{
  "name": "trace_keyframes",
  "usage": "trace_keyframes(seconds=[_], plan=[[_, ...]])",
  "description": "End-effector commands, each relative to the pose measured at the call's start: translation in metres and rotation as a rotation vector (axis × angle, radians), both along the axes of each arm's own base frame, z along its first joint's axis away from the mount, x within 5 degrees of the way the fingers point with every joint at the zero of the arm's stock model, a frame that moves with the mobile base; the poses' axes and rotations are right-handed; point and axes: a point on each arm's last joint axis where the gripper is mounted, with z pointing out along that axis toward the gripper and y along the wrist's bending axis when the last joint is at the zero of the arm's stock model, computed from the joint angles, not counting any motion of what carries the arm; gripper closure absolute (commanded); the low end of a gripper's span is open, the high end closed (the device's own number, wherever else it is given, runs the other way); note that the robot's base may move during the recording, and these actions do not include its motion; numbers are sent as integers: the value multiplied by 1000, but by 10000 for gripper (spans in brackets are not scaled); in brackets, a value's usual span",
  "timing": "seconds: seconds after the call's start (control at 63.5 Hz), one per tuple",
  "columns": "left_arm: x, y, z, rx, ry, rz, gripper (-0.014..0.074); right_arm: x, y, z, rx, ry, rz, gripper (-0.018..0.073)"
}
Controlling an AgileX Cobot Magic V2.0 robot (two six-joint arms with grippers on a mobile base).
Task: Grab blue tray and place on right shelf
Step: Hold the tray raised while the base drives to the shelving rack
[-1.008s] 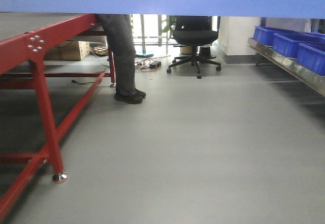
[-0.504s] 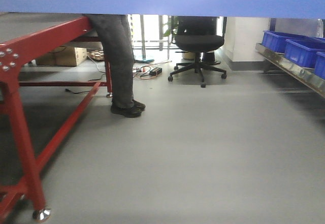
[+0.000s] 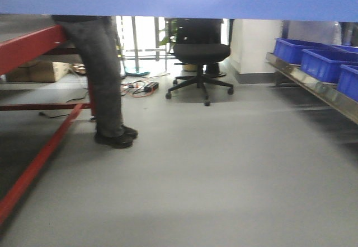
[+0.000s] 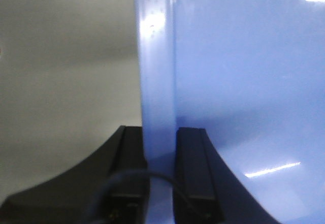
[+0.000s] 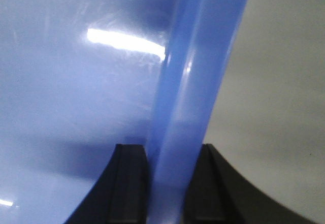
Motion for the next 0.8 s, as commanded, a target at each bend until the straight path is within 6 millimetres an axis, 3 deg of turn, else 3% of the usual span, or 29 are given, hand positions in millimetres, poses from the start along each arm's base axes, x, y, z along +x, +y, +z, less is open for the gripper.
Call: trace_keyframes(seconds=[0.0,0.787], plan=[[-16,6,13,16,9,-27,645,-5,-6,17,-32,-105,22,502],[-16,6,13,15,10,-28,645,-5,-6,17,-32,-105,22,502]])
